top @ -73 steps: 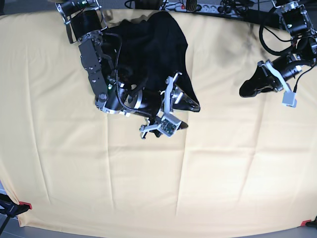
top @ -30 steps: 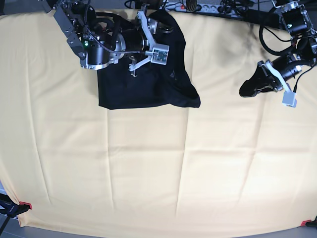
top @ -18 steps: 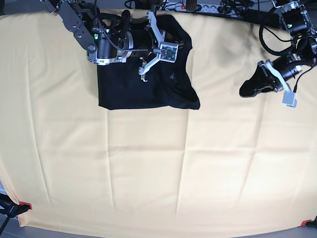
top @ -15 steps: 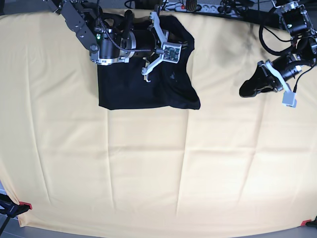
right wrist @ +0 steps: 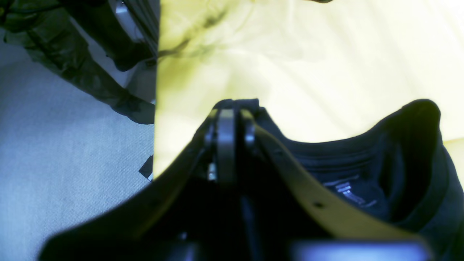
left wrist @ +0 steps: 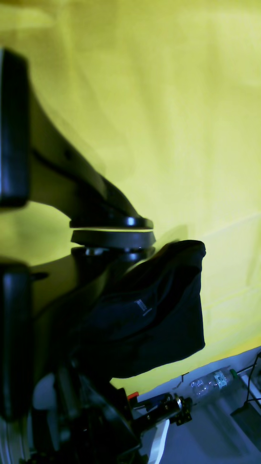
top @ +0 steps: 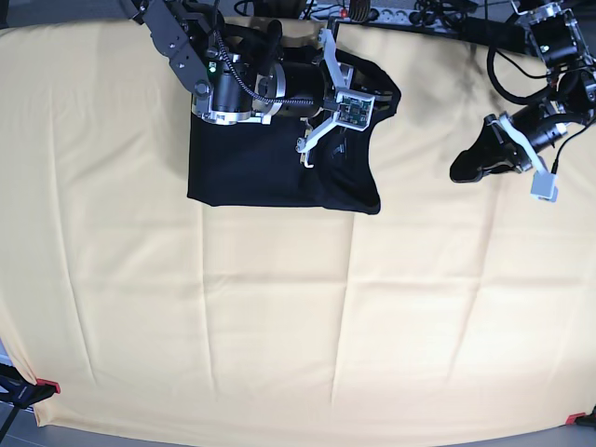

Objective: Fold the T-shirt properly
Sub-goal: 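Flatten the folded bundle with the right gripper and move the left gripper over, then grasp opposite sides of the black bundle with both grippers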

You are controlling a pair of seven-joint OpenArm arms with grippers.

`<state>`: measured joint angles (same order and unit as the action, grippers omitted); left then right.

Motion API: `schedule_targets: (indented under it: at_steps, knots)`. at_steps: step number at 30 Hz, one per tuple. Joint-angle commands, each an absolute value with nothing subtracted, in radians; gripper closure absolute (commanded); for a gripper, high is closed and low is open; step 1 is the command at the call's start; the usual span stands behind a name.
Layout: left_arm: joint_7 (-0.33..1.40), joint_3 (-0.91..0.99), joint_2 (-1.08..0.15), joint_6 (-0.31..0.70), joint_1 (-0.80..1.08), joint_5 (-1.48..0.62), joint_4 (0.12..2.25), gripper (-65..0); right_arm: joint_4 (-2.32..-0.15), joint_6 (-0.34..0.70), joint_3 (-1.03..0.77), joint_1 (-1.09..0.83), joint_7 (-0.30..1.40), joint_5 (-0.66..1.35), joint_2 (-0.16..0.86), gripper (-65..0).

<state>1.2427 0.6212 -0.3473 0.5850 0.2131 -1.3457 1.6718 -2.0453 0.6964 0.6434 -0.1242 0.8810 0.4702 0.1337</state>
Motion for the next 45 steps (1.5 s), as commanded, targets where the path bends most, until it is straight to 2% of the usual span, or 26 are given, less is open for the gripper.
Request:
schedule_targets:
  at_steps: [1,2,3,4,7,8,10,11,13,17,23,28,33,45]
  knots:
    - [1.253,0.627,-0.366,0.592,0.207,-1.404,1.687,-3.1,-2.06,0.698,0.641,-0.103,0.848,0.498,0.128,-24.3]
    - [1.278,0.627,-0.366,0.596,0.204,-1.432,1.687,-3.1,-2.06,0.698,0.641,-0.09,0.849,0.497,0.127,-33.5]
    - [1.303,0.627,-0.369,0.613,0.204,-1.457,1.687,-3.1,-2.06,0.698,0.641,-0.07,0.848,0.497,0.127,-39.6]
    - [1.326,0.627,-0.369,0.633,0.204,-1.483,1.687,-3.1,-2.06,0.698,0.64,-0.047,0.849,0.496,0.127,-41.6]
    - [1.37,0.627,-0.371,0.667,0.204,-1.484,1.691,-3.0,-2.06,0.644,0.614,0.018,0.849,0.478,0.127,-41.5]
    - [1.37,0.627,-0.371,0.667,0.205,-1.484,1.698,-2.8,-2.06,0.624,0.595,0.031,0.848,0.458,0.127,-40.2]
    - [1.37,0.627,-0.372,0.666,0.205,-1.484,1.717,0.0,-2.06,0.584,0.551,0.055,0.849,0.412,0.128,-30.2]
    - [1.37,0.627,-0.372,0.666,0.205,-1.484,1.73,0.0,-2.06,0.567,0.527,0.063,0.849,0.389,0.128,-21.8]
    - [1.371,0.612,-0.374,0.666,0.205,-1.484,1.766,0.0,-2.06,0.546,0.47,0.067,0.849,0.348,0.128,-0.4]
    - [1.396,0.514,-0.39,0.685,0.206,-1.484,1.88,0.0,-2.06,0.537,0.365,0.058,0.848,0.34,0.157,0.0]
    - [1.396,0.26,-0.43,0.698,0.207,-1.479,2.022,0.0,-2.055,0.566,0.318,0.057,0.848,0.34,0.285,0.0]
    - [1.376,0.017,-0.474,0.698,0.204,-1.308,2.03,0.0,-1.969,0.611,0.318,0.058,0.817,0.343,0.382,0.0]
    - [1.329,-0.165,-0.503,0.698,0.199,-1.137,2.03,0.0,-1.871,0.662,0.318,0.059,0.797,0.363,0.416,0.0]
    - [1.13,-0.241,-0.524,0.698,0.195,-0.812,2.028,0.0,-1.827,0.674,0.318,0.058,0.832,0.396,0.419,0.0]
